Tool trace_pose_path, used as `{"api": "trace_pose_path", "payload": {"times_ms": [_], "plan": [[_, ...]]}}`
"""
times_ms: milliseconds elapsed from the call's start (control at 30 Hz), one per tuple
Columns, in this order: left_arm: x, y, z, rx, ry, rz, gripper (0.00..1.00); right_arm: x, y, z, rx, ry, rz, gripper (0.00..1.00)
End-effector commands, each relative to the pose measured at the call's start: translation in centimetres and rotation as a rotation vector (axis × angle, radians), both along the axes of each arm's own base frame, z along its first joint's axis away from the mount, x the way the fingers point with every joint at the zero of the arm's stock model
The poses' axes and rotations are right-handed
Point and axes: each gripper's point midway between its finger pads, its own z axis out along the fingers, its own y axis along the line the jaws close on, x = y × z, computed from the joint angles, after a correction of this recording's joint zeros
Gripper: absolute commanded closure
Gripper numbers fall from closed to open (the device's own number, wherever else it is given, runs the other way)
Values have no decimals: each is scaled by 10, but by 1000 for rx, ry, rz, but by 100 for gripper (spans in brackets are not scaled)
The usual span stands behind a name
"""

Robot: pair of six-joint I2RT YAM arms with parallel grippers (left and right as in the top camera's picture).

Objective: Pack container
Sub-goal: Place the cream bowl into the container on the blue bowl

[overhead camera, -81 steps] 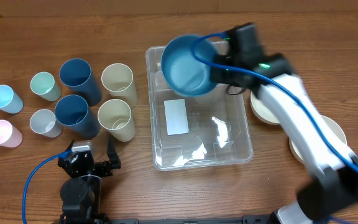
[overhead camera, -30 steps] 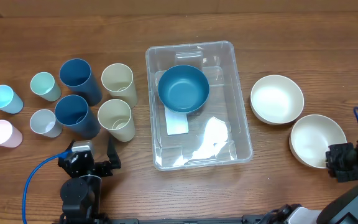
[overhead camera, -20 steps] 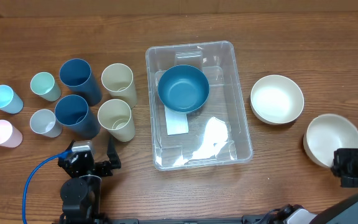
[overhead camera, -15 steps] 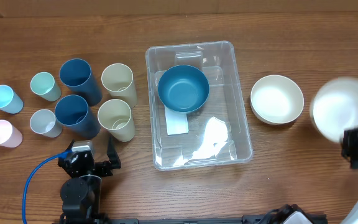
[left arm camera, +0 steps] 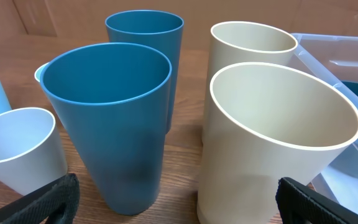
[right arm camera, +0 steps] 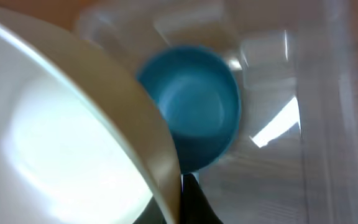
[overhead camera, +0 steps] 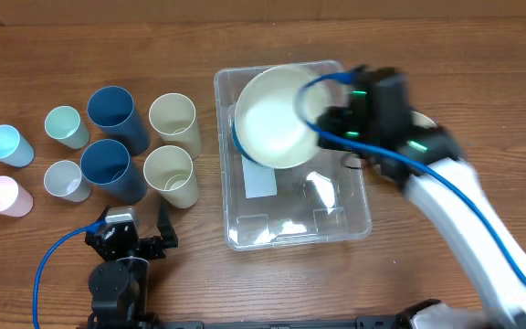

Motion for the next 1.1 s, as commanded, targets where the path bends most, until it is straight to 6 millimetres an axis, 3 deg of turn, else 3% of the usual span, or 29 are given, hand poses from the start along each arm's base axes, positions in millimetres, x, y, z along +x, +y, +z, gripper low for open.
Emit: {"api": "trace_pose_path", "payload": {"times_ms": [0, 100, 233, 267, 300, 333, 433, 500, 567, 633, 700, 767, 833, 867, 967, 1067], "plan": [[0, -3, 0, 7, -7, -17, 0, 40, -1, -42, -135, 41, -39, 96], [0, -3, 0, 7, -7, -17, 0, 58, 12, -68, -154, 70, 12, 96], [0, -3, 0, 8, -7, -17, 0, 68, 24, -67, -108, 35, 47, 90], [0, -3, 0, 8, -7, -17, 0, 65, 31, -65, -86, 33, 94, 86], [0, -3, 0, 7, -7, -17, 0, 61, 33, -64, -79, 41, 117, 69], [0, -3, 0, 7, -7, -17, 0, 58, 31, -61, -84, 50, 115, 68], [0, -3, 0, 8, -7, -17, 0, 53, 25, -22, -61, 31, 82, 64], [0, -3, 0, 7, -7, -17, 0, 47, 13, 23, -44, -29, 55, 63], [0, -3, 0, 8, -7, -17, 0, 43, -12, 59, -56, -82, -25, 53], [0, -3, 0, 7, -7, -17, 0, 33, -64, 91, -68, -115, -197, 40], [0, -3, 0, 7, -7, -17, 0, 22, -116, 104, -80, -113, -335, 34], [0, -3, 0, 7, -7, -17, 0, 15, -163, 101, -97, -73, -453, 30], [0, -3, 0, 8, -7, -17, 0, 5, -226, 79, -121, 30, -621, 22], [0, -3, 0, 8, -7, -17, 0, 0, -247, 66, -126, 81, -674, 21], [0, -3, 0, 7, -7, -17, 0, -10, -287, 20, -103, 235, -775, 15], [0, -3, 0, 7, -7, -17, 0, -25, -304, -38, -100, 395, -821, 15]]}}
